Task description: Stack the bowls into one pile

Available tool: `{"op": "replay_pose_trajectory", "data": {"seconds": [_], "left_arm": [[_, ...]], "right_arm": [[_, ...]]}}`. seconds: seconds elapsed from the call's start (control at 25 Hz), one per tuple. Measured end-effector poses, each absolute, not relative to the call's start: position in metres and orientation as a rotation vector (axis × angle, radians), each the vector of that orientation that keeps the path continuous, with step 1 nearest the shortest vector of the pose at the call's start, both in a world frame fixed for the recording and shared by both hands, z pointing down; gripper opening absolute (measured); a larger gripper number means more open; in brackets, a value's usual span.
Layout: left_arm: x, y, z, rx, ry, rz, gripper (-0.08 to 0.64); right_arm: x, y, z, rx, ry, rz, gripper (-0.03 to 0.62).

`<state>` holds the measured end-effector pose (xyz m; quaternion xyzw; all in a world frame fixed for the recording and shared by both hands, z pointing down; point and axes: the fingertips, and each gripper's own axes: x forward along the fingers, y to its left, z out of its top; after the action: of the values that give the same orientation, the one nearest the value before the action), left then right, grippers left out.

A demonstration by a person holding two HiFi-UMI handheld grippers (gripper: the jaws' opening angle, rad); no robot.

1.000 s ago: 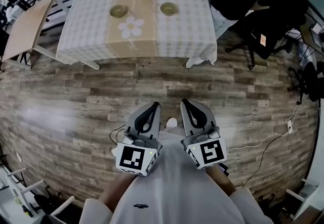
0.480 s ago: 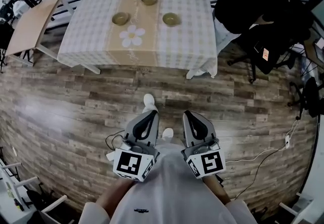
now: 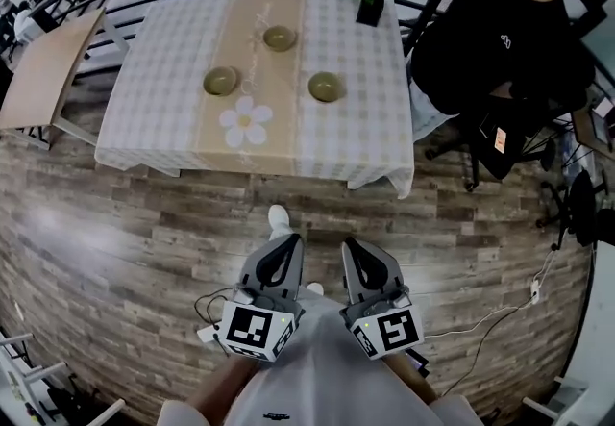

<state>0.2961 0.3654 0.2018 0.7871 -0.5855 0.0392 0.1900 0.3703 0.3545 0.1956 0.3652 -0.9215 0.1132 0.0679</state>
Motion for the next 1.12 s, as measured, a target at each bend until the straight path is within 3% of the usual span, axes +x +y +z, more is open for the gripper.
{"op": "replay_pose_trajectory", "data": {"seconds": [0.52, 1.12], "left_arm": [[0.188, 0.256, 0.197, 2.209, -1.597, 0.042, 0.018], [0.174, 0.153, 0.225, 2.127, -1.541, 0.103, 0.018]], "right_arm": [[0.243, 0.239, 0.187, 1.032, -2.752, 0.207, 0.035], [0.234, 0.132, 0.218, 1.035, -2.698, 0.31, 0.035]]}}
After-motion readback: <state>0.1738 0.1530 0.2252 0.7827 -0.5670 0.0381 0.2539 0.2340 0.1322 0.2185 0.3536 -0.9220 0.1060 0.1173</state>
